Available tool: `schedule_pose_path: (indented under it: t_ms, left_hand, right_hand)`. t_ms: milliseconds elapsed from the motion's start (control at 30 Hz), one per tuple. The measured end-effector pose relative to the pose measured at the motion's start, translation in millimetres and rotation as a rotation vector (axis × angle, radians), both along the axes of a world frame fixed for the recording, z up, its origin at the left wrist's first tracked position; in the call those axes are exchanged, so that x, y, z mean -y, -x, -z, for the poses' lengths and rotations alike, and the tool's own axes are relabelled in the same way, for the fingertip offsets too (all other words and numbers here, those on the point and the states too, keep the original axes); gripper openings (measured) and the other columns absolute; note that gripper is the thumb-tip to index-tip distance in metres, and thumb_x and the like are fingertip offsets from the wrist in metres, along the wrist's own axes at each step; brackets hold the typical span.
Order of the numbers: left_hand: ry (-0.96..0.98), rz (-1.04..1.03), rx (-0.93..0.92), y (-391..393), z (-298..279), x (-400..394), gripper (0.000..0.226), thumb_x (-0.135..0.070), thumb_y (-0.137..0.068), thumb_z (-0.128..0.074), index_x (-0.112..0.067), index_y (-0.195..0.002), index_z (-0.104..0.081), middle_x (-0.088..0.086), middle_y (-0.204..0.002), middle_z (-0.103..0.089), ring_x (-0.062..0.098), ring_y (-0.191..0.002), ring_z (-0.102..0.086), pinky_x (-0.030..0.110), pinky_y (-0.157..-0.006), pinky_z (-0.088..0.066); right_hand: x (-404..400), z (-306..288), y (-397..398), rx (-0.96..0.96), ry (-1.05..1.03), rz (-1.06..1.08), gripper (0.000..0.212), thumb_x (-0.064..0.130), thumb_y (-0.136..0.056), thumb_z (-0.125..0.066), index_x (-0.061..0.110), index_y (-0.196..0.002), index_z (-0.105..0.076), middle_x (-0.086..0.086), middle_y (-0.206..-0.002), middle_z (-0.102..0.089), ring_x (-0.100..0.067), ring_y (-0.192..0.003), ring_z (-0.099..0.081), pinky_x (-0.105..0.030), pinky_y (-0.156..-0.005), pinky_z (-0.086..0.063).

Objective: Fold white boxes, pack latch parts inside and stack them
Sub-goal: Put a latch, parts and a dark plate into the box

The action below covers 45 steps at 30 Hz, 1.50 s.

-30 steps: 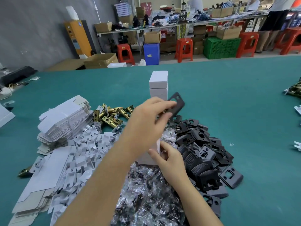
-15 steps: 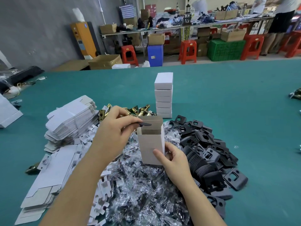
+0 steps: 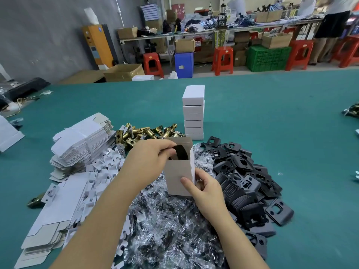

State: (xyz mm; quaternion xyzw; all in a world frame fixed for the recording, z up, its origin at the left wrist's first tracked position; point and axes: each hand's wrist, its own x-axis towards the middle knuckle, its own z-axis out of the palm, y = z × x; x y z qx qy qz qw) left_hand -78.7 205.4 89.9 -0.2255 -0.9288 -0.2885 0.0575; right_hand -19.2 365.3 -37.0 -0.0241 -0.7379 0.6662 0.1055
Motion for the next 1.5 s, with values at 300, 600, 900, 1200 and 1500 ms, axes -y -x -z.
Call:
schedule_pose_path:
  t_ms: [300,600,900,1200,1500]
  left_hand:
    - [0.068,-0.051,0.061,0,-4,-14,0.020,-0.022,-0.101,-0.061,-0.028,-0.108,-0.079,-0.005,-0.096,-0.077,0.016,-0.085,-0.066,0.036,-0.079,-0.055]
    - [0.197,-0.016,0.128,2,-8,-20,0.021,-0.027,-0.102,-0.059,-0.030,-0.111,-0.078,-0.009,-0.101,-0.075,0.015,-0.094,-0.065,0.039,-0.086,-0.055]
    - [0.229,0.042,0.217,7,-4,-17,0.022,-0.030,-0.105,-0.052,-0.031,-0.113,-0.073,-0.013,-0.090,-0.070,0.010,-0.069,-0.060,0.030,-0.066,-0.049]
    - [0.240,0.131,0.405,9,-3,-18,0.030,-0.027,-0.104,-0.037,-0.029,-0.109,-0.066,-0.002,-0.089,-0.064,0.015,-0.043,-0.049,0.025,-0.038,-0.041]
    - [0.207,0.221,0.276,5,-2,-20,0.017,-0.028,-0.103,-0.053,-0.029,-0.108,-0.069,-0.015,-0.103,-0.070,0.006,-0.096,-0.063,0.033,-0.086,-0.054]
  right_hand:
    - [-1,1,0,0.018,-0.026,-0.002,0.018,0.036,-0.094,-0.073,0.041,-0.111,-0.068,0.023,-0.099,-0.072,-0.005,-0.083,-0.067,-0.016,-0.065,-0.051]
    - [-1,2,1,0.024,-0.038,0.000,0.019,0.038,-0.094,-0.073,0.049,-0.107,-0.065,0.023,-0.098,-0.071,-0.011,-0.084,-0.066,-0.024,-0.067,-0.054]
    - [-1,2,0,0.028,-0.033,-0.002,0.019,0.038,-0.093,-0.073,0.046,-0.109,-0.066,0.022,-0.097,-0.072,-0.011,-0.083,-0.066,-0.024,-0.066,-0.054]
    - [-2,3,1,0.011,-0.076,0.005,0.014,0.038,-0.094,-0.074,0.039,-0.106,-0.068,0.024,-0.093,-0.069,0.002,-0.073,-0.059,-0.012,-0.061,-0.044]
    - [-2,3,1,-0.010,-0.044,0.004,0.012,0.042,-0.094,-0.072,0.039,-0.104,-0.069,0.014,-0.088,-0.072,-0.001,-0.063,-0.054,-0.013,-0.056,-0.041]
